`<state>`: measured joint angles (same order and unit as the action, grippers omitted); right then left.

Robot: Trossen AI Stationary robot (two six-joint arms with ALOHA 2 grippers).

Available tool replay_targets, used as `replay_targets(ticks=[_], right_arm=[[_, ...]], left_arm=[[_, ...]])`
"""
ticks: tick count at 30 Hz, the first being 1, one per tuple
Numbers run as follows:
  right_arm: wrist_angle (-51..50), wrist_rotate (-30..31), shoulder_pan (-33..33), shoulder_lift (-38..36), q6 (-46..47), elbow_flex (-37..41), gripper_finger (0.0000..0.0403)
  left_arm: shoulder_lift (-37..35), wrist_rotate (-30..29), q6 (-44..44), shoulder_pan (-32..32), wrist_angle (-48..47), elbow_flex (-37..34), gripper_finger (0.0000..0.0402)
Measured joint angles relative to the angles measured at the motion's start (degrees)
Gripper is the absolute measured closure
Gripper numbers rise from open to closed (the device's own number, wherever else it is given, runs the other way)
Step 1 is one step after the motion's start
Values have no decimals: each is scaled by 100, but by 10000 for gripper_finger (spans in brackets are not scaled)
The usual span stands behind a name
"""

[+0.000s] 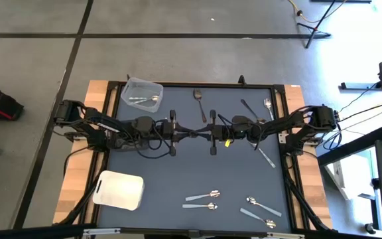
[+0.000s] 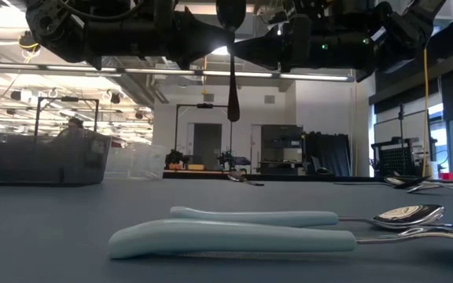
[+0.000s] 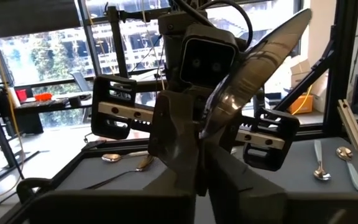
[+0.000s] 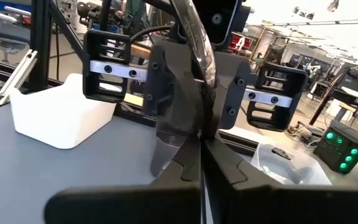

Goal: Sort silverware by color (type)
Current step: Put the black spoon into the black bin

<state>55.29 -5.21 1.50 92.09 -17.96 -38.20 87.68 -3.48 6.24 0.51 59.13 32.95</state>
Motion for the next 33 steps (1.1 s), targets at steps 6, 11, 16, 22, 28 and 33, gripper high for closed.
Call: replay_targets(ticks=[6,11,16,22,28,33], right_arm=[[-14,0,0,-2,68,0,403],[-20,144,-2,-7,833,-4,397],[-278,163,-4,-184,872,-4,349],[-2134,83,-2,-1389,864,-11,288],[-3568,-39,-4,-1805,867,88,272],[-3311,-39,-4,-1803,901,591,271]], left_arm=[[0,1,49,-2,4,0,398],[2,-6,81,0,-2,0,399],[-159,-34,111,-31,-290,0,400],[-975,-439,109,-229,-1671,-2,401],[-1912,-1032,-130,-369,-3704,195,401],[-2371,-1290,-684,-367,-6090,1017,401]])
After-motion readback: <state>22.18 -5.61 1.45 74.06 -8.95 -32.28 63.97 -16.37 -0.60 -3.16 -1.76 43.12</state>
